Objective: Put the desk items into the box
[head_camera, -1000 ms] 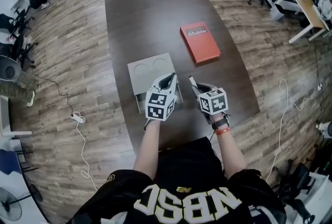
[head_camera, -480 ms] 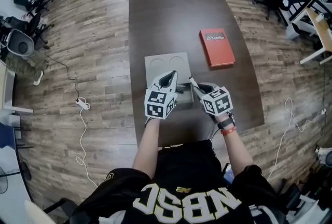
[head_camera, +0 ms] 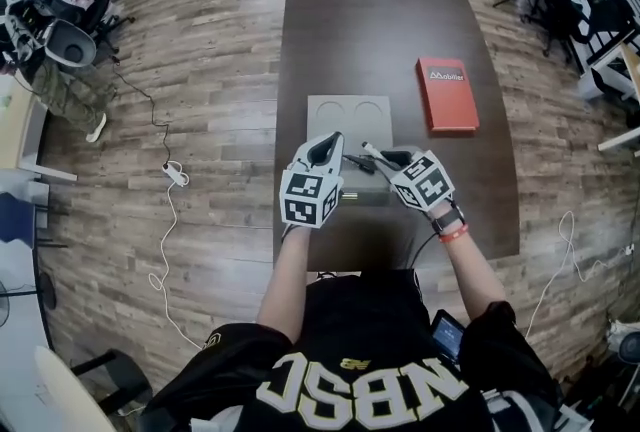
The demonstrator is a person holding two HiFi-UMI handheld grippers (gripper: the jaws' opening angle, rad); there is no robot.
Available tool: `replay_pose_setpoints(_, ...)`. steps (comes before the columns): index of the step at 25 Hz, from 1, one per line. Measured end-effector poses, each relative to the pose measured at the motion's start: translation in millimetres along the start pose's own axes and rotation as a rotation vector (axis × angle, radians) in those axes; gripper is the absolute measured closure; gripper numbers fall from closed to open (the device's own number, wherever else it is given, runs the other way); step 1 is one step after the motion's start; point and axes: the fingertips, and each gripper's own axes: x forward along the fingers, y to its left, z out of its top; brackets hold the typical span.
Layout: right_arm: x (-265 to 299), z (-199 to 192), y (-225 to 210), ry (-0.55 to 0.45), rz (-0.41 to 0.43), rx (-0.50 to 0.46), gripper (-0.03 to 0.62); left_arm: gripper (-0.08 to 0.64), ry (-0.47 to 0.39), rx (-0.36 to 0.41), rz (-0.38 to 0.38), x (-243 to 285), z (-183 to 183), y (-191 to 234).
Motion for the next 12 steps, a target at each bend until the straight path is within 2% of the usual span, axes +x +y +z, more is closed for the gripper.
replay_pose_setpoints(7,24,9,27,0.026,0.127,-0.215,0.518,0.552,0.008,-0.029,0.082,-25,-11,24)
replay_pose_setpoints(12,43,9,40,0.050,0.180,-0.329,0.518,0.552,0.012,-0.044,0.129,-40,-16,35)
